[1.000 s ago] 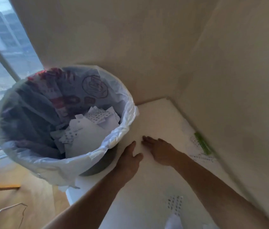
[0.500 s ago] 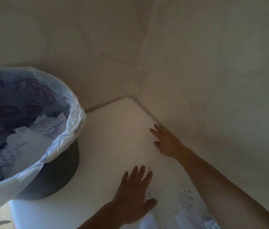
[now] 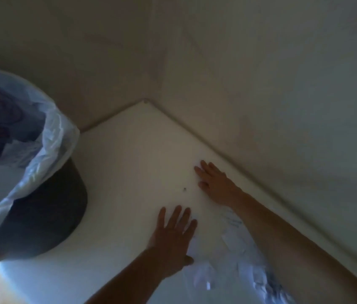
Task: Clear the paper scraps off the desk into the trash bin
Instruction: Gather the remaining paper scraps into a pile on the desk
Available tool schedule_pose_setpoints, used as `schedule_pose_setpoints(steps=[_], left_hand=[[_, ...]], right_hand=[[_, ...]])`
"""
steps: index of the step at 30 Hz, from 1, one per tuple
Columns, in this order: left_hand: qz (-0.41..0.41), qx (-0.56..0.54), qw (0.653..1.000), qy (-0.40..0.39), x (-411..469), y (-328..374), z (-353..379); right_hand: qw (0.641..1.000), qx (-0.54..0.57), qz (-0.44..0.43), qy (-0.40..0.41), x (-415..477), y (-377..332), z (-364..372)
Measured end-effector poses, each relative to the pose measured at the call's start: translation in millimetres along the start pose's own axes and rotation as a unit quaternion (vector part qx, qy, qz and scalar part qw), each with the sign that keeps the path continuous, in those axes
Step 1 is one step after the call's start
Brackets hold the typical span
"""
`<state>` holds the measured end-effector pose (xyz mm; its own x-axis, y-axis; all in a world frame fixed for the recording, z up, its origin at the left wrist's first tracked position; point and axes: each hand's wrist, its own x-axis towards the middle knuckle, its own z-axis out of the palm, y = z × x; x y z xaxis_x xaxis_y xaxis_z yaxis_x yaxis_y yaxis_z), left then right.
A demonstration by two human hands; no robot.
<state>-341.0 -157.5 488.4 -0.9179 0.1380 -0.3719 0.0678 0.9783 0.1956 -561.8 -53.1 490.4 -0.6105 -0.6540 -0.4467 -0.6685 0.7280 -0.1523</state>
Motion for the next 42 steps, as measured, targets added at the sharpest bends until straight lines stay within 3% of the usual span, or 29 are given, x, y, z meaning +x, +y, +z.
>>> schedule_pose_setpoints(steps=[12,14,18,21,24,31,38,42], left_hand=[[0.032,0.056,0.998,0.006,-3.8,1.0,8.4],[0.044,0.063,0.997,0.004,-6.6,0.4,10.1],[0.063,0.067,0.995,0.026,-2.5,-3.6,7.3],[0.069,0.067,0.995,0.037,9.2,-4.4,1.0],[0.054,0.083,0.994,0.043,29.4,-8.4,-7.4],[0.016,0.059,0.998,-0.014,70.5,-11.9,-20.1],[0.108,0.022,0.994,0.01,53.8,15.6,-9.9],[0.11,0.058,0.992,0.007,39.7,11.5,-9.2]], right_hand=[[0.995,0.077,0.059,-0.022,-157.0,-51.8,73.4],[0.993,0.091,0.077,0.002,-176.1,-53.6,74.0],[0.967,0.123,0.189,0.119,-222.6,-17.8,60.8],[0.939,0.141,0.291,0.116,-248.8,31.8,55.7],[0.909,0.23,0.333,0.099,-252.2,69.7,58.5],[0.875,0.353,0.29,0.159,-202.5,82.2,70.1],[0.938,0.277,0.197,0.07,-183.5,37.8,69.2],[0.964,0.232,0.123,0.034,-188.0,14.1,61.3]])
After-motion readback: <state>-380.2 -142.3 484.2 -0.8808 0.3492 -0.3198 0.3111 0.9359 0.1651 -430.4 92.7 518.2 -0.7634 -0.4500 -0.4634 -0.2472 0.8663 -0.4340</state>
